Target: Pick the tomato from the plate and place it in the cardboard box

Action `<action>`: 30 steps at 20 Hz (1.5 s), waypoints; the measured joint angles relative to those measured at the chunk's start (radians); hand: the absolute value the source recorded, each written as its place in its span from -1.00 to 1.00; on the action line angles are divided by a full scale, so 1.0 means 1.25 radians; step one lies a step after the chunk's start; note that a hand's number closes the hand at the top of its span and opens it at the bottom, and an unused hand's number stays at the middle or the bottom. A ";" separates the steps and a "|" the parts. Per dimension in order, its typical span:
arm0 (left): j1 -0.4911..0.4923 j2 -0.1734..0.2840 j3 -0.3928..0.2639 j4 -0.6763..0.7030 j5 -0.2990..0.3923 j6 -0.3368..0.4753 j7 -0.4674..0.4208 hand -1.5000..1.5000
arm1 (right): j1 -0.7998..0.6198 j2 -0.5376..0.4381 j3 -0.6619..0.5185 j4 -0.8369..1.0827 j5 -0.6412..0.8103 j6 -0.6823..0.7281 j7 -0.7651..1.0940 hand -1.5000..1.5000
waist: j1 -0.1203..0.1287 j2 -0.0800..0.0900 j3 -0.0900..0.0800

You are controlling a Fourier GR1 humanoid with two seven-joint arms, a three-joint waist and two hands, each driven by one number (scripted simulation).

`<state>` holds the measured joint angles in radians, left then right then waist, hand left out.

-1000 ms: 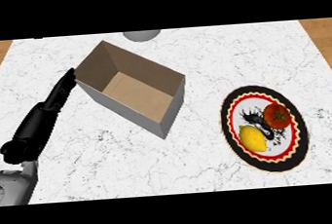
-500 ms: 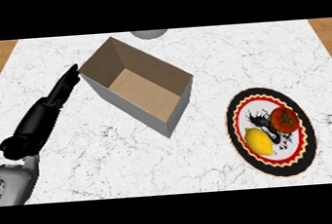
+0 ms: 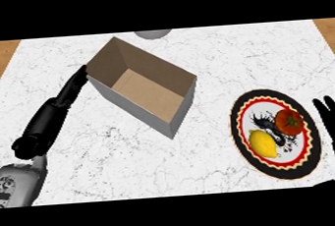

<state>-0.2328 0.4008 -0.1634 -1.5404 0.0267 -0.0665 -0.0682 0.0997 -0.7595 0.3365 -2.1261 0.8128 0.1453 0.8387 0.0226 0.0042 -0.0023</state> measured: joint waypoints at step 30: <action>0.019 -0.080 0.115 -0.009 -0.081 -0.100 0.002 0.00 | -0.195 0.320 -0.033 0.422 0.274 0.055 -0.054 -1.00 | -0.017 -0.003 0.002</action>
<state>-0.2096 0.3011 -0.0199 -1.5514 -0.0743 -0.1917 -0.0653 -0.1440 -0.3598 0.2950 -1.5989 1.1556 0.2145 0.7708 0.0008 0.0001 0.0000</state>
